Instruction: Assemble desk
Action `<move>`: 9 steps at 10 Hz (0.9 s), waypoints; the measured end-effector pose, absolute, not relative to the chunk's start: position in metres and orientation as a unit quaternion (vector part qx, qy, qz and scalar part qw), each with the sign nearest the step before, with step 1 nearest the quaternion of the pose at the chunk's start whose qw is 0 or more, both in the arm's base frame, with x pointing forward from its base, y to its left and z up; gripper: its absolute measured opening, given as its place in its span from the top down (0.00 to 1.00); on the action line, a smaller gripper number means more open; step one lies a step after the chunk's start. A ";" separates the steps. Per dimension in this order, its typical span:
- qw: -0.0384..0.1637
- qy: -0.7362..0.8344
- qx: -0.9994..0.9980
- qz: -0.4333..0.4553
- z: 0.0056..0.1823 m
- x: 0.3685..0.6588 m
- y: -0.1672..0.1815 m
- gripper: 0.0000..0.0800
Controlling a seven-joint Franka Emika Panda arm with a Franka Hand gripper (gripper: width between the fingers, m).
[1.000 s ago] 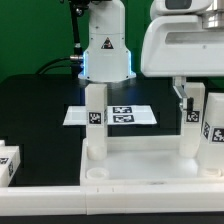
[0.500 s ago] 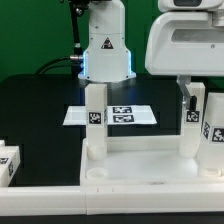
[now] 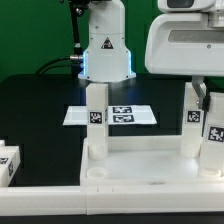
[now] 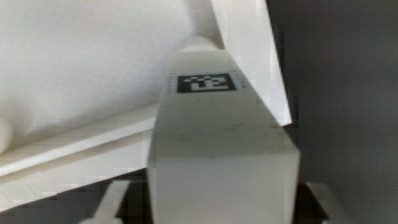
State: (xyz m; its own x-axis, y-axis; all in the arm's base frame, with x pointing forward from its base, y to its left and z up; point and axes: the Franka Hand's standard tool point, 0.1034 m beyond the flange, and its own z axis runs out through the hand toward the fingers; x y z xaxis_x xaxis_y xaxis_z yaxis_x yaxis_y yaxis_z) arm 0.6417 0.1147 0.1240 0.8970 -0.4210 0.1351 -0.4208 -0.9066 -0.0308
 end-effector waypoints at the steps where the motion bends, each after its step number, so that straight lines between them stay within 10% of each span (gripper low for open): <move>1: 0.002 0.296 -0.953 -0.070 0.124 0.641 0.112 0.64; 9: 0.075 0.713 -0.697 -0.030 0.120 0.634 0.098 0.64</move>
Offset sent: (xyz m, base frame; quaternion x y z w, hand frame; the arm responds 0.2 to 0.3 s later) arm -0.0098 0.0066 -0.0158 0.1758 -0.0912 0.5563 0.8071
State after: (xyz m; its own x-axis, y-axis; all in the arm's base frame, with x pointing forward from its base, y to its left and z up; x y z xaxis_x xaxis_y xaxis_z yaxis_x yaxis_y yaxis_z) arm 0.6342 0.0982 0.1197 -0.0178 -0.9977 -0.0654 -0.9886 0.0273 -0.1478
